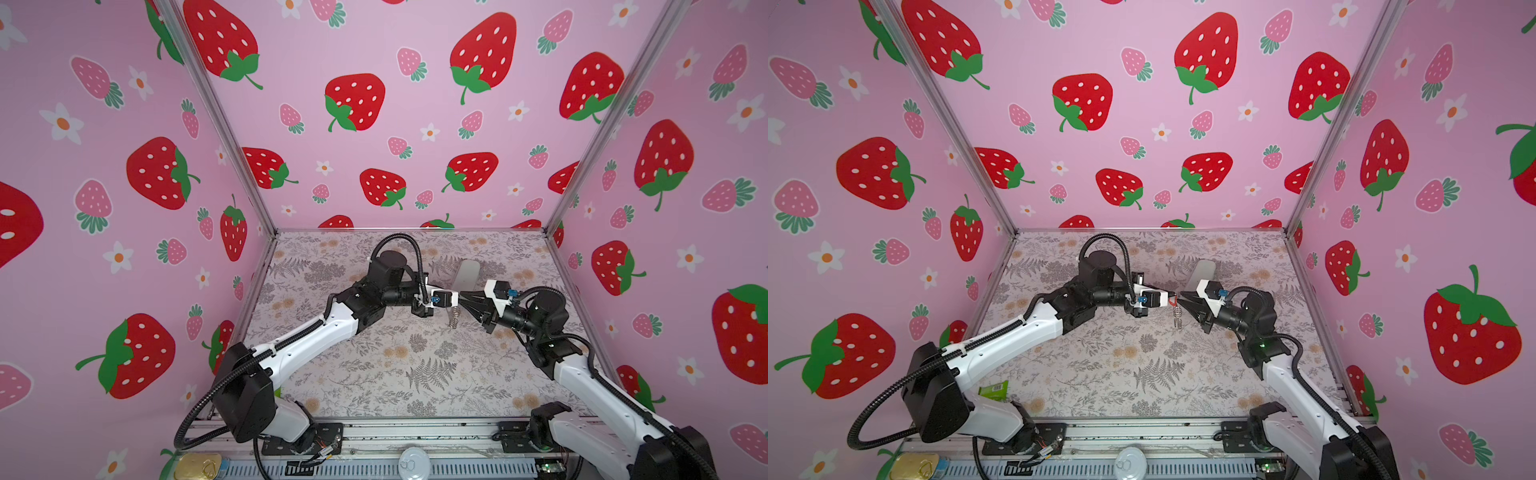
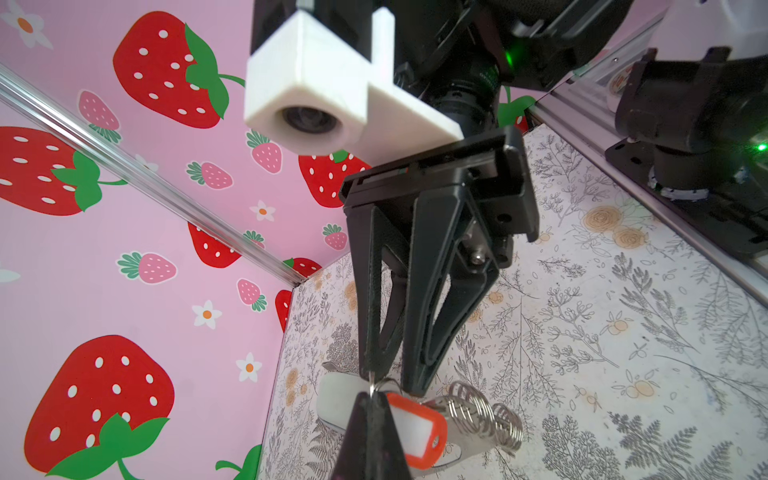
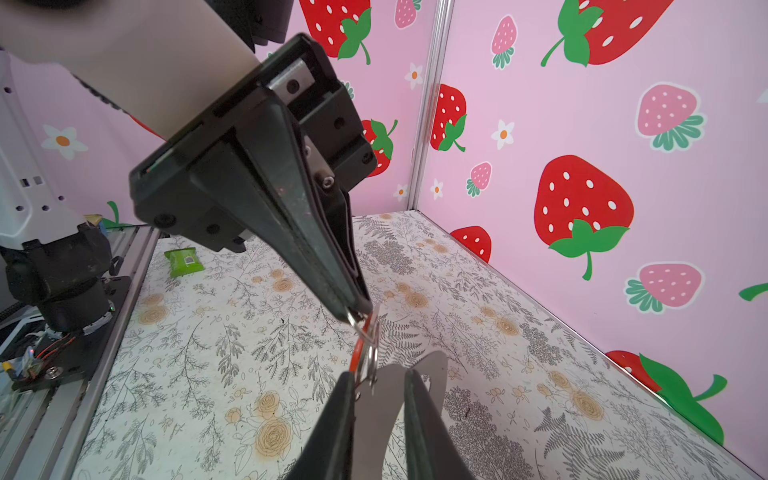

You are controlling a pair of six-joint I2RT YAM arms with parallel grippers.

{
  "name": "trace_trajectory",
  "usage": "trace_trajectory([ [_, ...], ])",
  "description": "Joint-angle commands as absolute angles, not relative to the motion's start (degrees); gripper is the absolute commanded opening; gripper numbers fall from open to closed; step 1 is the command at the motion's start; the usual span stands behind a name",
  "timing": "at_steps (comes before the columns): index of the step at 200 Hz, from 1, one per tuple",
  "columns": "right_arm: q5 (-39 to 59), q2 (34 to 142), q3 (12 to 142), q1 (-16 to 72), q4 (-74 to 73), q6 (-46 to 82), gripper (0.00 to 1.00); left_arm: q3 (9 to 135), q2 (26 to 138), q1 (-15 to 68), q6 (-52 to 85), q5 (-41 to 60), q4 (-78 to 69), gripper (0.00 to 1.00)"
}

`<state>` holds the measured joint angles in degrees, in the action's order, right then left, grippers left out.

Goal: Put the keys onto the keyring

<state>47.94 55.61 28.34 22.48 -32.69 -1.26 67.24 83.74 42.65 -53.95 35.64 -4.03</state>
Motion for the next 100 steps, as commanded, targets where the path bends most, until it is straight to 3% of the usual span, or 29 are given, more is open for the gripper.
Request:
trace_trajectory([
  [1, 48.01, 56.08, 29.86, 22.27, -34.53, 0.21, 0.23, 70.18, 83.81, 42.82, -55.13, 38.13, -4.42, 0.00],
  [100, 49.50, 56.07, 29.97, 22.24, -35.00, 0.70, 0.15, 70.22, 83.39, 42.89, -56.85, 40.19, -2.27, 0.00],
])
